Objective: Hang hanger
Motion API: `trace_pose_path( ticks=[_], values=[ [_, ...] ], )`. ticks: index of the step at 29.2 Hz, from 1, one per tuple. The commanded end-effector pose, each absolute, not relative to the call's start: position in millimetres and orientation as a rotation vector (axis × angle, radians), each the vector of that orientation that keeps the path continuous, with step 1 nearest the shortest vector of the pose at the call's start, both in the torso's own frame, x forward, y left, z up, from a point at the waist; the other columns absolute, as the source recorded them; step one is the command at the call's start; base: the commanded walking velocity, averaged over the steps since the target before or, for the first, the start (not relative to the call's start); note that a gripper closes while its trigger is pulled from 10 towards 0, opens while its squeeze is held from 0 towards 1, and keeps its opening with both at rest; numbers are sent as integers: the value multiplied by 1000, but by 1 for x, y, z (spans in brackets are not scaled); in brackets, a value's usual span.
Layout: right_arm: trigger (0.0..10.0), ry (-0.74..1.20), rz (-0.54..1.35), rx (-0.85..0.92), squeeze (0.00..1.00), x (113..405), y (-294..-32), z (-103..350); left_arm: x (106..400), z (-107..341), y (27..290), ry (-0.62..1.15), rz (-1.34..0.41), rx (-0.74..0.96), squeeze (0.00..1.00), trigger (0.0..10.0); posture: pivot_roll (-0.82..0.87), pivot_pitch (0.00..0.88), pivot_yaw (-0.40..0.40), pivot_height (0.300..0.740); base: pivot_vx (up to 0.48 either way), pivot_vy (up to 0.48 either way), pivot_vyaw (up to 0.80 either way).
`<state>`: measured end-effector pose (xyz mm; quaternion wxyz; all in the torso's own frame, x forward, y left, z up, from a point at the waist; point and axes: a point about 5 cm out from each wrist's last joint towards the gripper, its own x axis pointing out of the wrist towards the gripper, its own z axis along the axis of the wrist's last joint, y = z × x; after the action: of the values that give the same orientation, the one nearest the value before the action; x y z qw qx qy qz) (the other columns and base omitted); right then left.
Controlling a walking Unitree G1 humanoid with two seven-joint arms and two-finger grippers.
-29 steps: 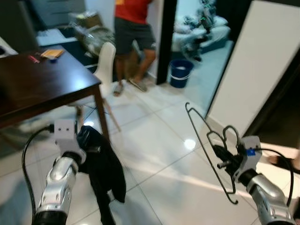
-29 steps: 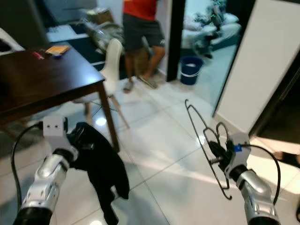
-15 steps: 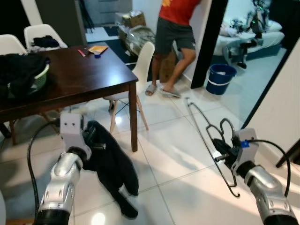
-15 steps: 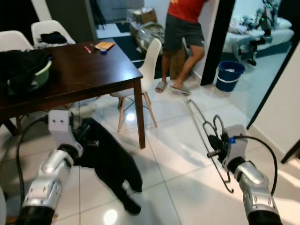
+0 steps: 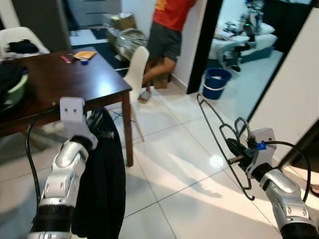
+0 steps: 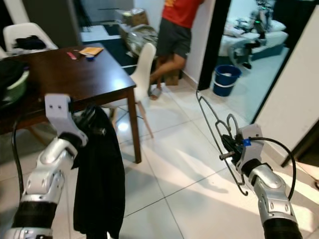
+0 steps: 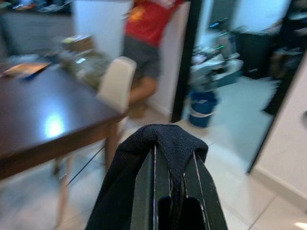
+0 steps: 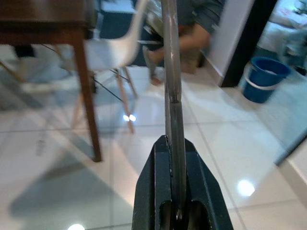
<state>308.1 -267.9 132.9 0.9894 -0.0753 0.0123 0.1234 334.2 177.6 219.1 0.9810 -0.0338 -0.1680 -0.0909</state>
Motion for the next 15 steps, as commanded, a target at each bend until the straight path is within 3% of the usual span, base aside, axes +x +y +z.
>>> trace_pose_path(
  ticks=[1,15],
  values=[
    [10000,-7,278,-158,0,313,-258,141,332,227,182,-364,-175,-68,0,10000,30,43,-33,740,480,0,0],
    [10000,-48,328,-157,0,318,-239,150,333,271,166,-480,-277,-72,0,10000,42,30,-32,740,467,0,0]
  ],
)
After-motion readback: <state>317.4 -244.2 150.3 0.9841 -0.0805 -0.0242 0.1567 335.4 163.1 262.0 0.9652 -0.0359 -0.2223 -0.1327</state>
